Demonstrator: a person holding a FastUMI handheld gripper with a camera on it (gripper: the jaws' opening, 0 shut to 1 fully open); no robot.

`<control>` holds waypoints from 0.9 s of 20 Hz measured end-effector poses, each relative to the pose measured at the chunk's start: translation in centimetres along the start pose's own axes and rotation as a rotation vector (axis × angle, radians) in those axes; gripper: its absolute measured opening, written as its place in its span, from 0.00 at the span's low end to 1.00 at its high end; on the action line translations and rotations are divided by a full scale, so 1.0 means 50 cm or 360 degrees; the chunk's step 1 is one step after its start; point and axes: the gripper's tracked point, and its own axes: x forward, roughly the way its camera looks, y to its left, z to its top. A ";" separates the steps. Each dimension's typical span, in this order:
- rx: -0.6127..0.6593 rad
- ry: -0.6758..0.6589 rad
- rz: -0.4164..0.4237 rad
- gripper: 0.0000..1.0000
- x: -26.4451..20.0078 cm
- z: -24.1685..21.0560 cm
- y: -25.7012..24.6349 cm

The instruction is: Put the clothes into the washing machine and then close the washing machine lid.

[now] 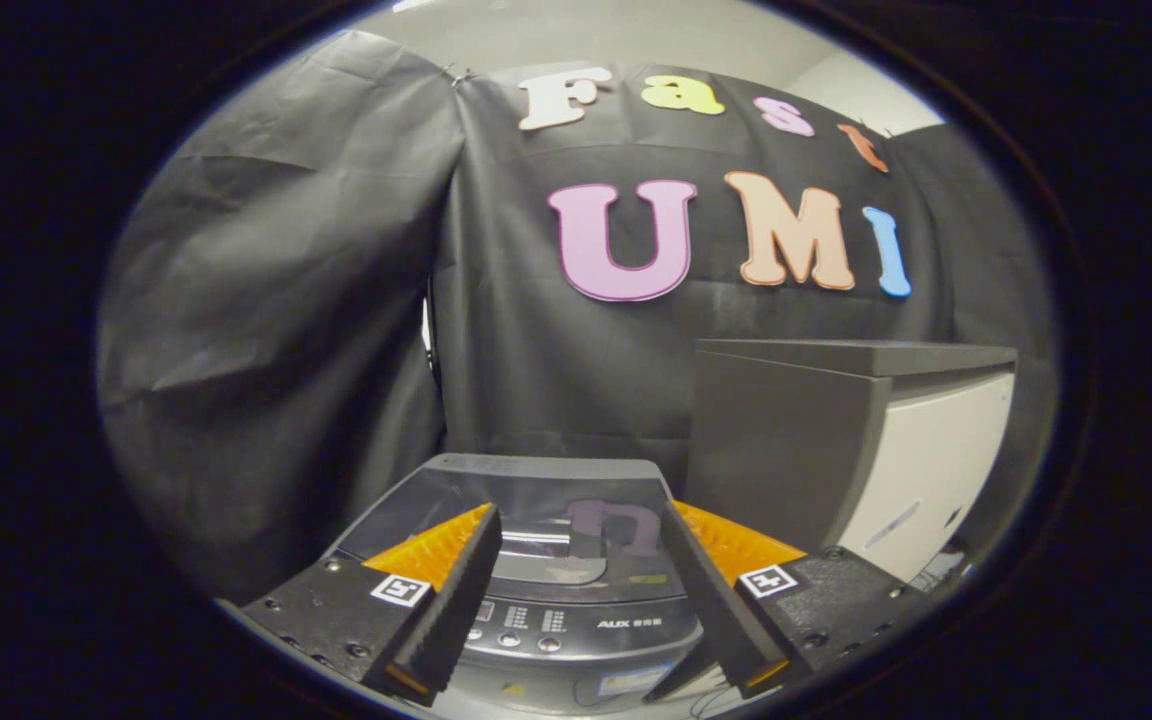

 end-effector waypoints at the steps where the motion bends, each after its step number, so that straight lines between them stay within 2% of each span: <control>1: 0.0006 0.0020 -0.0050 0.97 -0.014 0.001 -0.011; 3: 0.0001 0.0038 -0.0096 0.97 -0.037 0.009 -0.020; 7: -0.0004 0.0018 -0.0005 0.97 -0.089 0.047 0.008; 12: 0.0002 -0.0075 -0.0006 0.97 -0.175 0.106 -0.007; 18: -0.0054 -0.0164 -0.0064 0.97 -0.280 0.152 -0.053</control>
